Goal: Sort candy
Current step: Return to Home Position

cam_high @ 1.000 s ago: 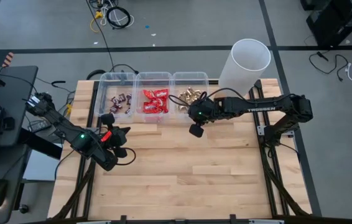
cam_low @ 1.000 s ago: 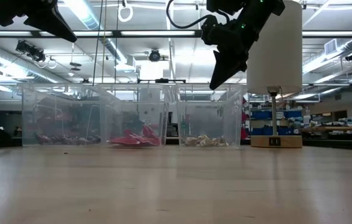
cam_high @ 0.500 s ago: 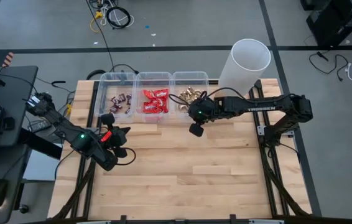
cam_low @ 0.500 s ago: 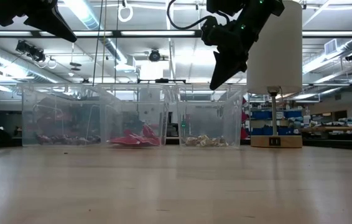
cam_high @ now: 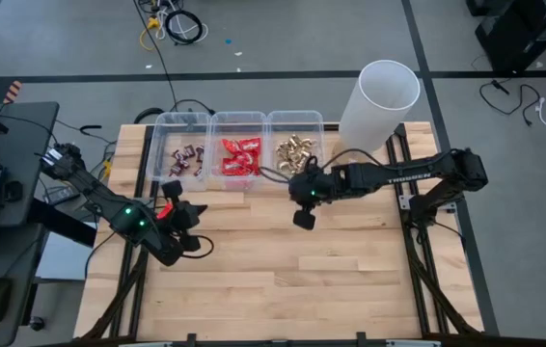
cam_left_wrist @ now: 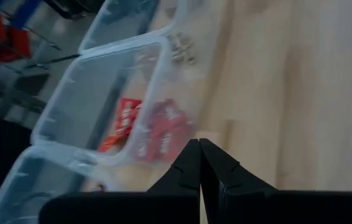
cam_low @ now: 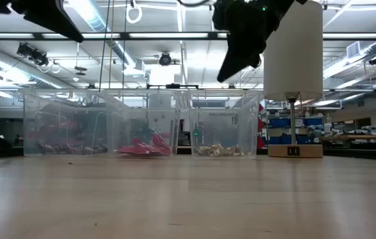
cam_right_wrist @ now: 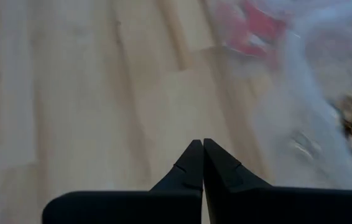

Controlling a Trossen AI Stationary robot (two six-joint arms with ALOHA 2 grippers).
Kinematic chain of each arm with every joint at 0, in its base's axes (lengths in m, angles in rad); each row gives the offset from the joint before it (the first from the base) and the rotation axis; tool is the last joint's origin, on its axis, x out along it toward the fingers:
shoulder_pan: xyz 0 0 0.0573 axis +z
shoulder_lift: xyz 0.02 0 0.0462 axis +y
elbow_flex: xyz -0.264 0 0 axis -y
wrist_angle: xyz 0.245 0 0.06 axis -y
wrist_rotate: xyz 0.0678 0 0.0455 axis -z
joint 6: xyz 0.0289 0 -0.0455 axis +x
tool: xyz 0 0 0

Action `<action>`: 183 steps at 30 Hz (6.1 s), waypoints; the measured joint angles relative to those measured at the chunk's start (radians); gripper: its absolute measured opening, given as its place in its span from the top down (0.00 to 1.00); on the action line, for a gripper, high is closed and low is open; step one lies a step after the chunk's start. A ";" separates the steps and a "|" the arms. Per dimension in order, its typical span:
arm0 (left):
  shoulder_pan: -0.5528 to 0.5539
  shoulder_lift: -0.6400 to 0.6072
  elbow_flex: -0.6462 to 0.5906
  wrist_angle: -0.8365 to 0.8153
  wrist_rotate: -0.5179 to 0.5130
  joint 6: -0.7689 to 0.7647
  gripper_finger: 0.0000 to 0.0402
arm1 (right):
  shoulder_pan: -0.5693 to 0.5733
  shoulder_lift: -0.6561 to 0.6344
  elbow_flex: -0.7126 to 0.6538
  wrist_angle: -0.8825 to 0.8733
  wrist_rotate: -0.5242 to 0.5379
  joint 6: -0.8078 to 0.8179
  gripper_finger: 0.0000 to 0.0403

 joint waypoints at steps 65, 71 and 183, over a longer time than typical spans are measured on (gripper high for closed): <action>0.383 -1.100 -0.669 0.830 0.941 0.883 1.00 | 0.081 -1.164 -0.911 0.772 -0.086 -0.357 1.00; 0.383 -1.100 -0.674 0.827 1.013 0.891 1.00 | 0.081 -1.187 -1.011 0.861 -0.091 -0.347 1.00; 0.383 -1.073 -0.941 1.085 0.795 0.920 0.98 | 0.084 -1.176 -1.206 0.955 -0.071 -0.260 0.99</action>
